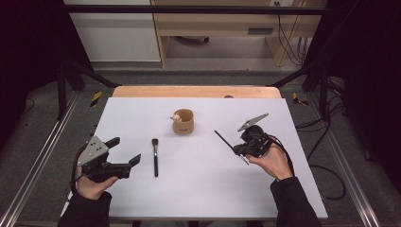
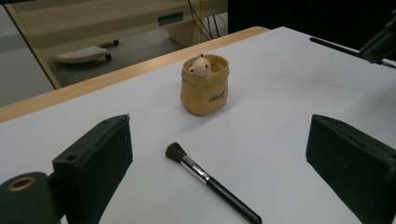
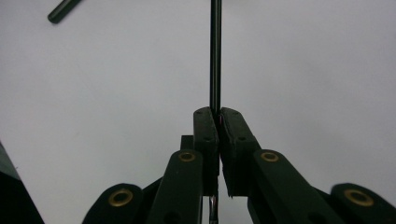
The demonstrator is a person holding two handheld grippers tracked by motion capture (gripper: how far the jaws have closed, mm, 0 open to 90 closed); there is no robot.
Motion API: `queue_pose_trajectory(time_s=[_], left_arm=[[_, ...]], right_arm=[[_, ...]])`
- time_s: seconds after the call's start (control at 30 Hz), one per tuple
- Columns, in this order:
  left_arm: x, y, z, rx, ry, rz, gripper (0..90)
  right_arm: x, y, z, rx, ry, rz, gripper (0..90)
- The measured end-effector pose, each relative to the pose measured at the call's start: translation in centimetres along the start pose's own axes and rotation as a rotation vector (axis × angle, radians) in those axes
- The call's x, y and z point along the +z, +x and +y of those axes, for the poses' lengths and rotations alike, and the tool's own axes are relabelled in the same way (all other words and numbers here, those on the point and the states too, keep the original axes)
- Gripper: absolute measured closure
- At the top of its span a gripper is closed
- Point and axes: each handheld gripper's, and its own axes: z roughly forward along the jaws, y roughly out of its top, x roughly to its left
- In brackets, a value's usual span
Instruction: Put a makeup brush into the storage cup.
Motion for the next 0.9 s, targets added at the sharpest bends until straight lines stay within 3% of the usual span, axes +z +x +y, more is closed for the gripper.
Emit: queue_pose_trajectory(time_s=[0.2,0.6,0.9], left_arm=[[0.4,-0.5,1.3,0.052,0.03,0.0,6.4],[2.1,-3.1,3.9,0.208,0.112,-0.043,6.5],[3.8,-5.4,5.2,0.288,0.149,-0.081,6.9]], right_arm=[[-0.3,0.8,0.4,-0.044,0.001,0.044,85.8],[-1.1,2.5,1.5,-0.108,-0.008,0.117,85.8],[-1.0,3.4,1.5,-0.145,-0.003,0.164,85.8]])
